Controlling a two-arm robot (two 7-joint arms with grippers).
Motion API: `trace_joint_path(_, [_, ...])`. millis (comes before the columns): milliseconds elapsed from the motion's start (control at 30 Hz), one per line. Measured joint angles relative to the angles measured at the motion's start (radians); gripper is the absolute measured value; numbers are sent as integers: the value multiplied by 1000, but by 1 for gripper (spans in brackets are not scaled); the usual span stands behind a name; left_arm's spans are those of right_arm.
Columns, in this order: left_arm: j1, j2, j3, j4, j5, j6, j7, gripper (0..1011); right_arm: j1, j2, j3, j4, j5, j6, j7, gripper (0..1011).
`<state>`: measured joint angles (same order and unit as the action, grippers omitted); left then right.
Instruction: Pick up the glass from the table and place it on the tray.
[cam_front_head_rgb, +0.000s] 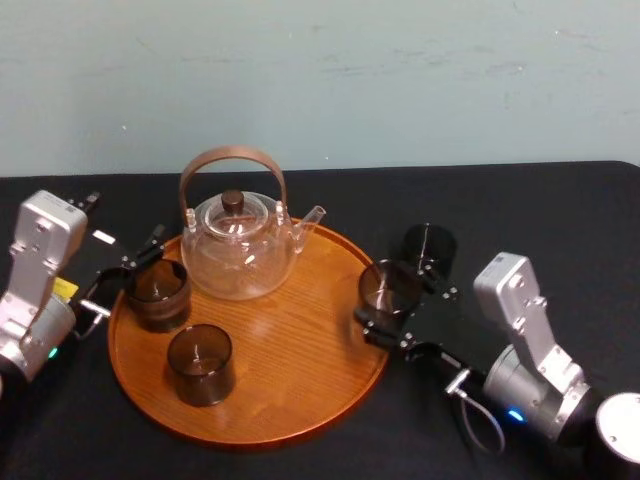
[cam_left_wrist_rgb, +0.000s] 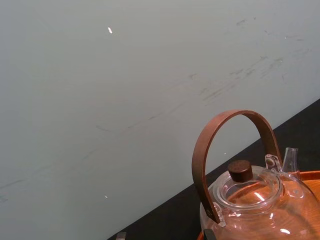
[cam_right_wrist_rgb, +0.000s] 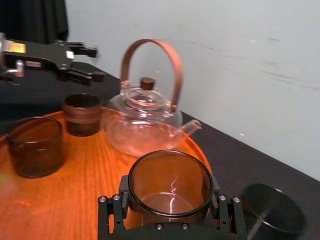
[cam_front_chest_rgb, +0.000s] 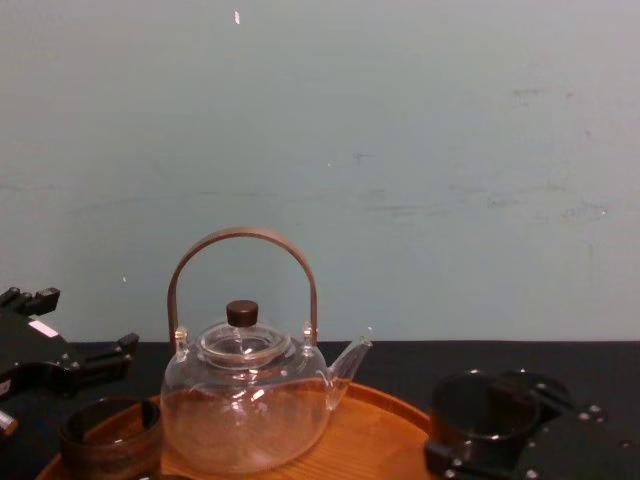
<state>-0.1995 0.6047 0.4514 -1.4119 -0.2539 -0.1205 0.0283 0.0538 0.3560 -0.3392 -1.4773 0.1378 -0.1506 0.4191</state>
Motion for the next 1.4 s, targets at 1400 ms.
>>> trace_joint_path(1400, [0,0,0,0,0,0,0,1002,75,-71,-184,86,-14,-36,59,909])
